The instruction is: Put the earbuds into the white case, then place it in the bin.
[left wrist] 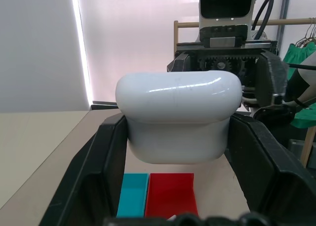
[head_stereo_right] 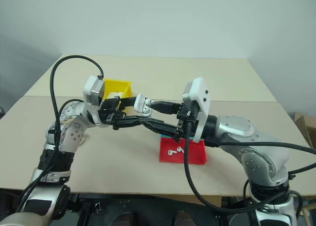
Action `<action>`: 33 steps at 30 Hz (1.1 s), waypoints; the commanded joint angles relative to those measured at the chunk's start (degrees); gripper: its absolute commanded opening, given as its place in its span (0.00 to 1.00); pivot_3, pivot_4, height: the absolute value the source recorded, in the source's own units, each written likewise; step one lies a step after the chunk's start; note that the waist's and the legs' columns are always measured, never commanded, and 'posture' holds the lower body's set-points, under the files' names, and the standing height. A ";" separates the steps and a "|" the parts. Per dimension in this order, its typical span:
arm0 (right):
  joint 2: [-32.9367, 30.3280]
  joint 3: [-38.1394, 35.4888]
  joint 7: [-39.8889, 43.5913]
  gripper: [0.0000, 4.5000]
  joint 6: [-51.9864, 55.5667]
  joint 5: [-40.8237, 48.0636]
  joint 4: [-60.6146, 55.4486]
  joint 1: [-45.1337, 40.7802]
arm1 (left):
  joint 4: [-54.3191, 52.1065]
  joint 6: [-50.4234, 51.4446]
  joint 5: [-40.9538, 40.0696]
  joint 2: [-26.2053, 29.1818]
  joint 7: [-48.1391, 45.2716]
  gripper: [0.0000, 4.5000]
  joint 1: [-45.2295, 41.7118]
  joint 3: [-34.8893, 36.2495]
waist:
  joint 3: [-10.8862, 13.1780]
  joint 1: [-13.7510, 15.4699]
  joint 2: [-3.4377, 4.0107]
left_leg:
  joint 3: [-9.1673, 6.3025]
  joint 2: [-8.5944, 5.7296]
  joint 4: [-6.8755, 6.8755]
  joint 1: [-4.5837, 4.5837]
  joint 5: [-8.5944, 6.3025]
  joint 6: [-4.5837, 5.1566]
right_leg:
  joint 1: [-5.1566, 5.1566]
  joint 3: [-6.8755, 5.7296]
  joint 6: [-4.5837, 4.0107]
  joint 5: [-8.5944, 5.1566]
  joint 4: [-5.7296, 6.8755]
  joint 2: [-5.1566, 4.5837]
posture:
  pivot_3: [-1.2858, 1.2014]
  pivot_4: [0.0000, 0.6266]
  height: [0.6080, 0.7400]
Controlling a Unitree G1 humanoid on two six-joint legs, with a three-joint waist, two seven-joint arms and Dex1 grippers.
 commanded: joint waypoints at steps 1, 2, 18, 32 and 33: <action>-4.16 -5.23 4.58 0.66 -0.98 4.74 -1.82 -0.90 | -0.67 -1.72 0.02 0.05 -0.25 0.62 -0.98 1.08 | 0.00 0.04 0.00 | 0.00 0.00 0.00 -0.01 0.00 0.00 | 0.00 0.00 0.00 0.00 -0.01 0.00 | 0.52 0.24 1.00; -5.48 -5.78 5.83 0.66 -1.22 5.32 -1.57 -1.07 | -0.22 -1.82 0.30 -0.03 -0.24 0.62 -1.07 0.92 | 0.00 0.06 -0.01 | 0.00 0.00 0.00 -0.01 -0.01 0.01 | 0.01 0.00 0.00 0.00 -0.03 0.00 | 0.52 0.24 1.00; -11.17 24.98 18.84 0.01 -4.13 -25.78 16.44 -34.69 | 7.04 -9.32 11.50 -7.03 4.82 0.62 -4.94 -5.18 | 0.00 0.00 0.01 | 0.03 0.01 0.00 -0.22 -0.02 0.04 | -0.26 0.02 -0.02 -0.02 -0.02 0.02 | 0.52 0.24 1.00; -11.00 17.09 21.48 0.01 -5.87 -31.83 18.09 -27.60 | 0.97 -9.69 11.15 -4.48 11.90 0.62 0.65 -0.24 | 0.00 0.27 0.01 | 0.03 -0.01 0.11 -0.74 -0.01 0.04 | -0.88 0.03 -0.03 -0.01 0.27 -0.01 | 0.52 0.24 1.00; -9.26 13.65 19.21 0.01 -2.86 -29.53 17.99 -26.92 | 0.37 -10.54 12.03 -4.96 14.53 0.62 1.13 0.49 | 0.00 0.19 0.01 | 0.03 -0.01 0.11 -0.73 -0.01 0.04 | -0.87 0.04 -0.04 0.00 0.27 -0.02 | 0.52 0.24 1.00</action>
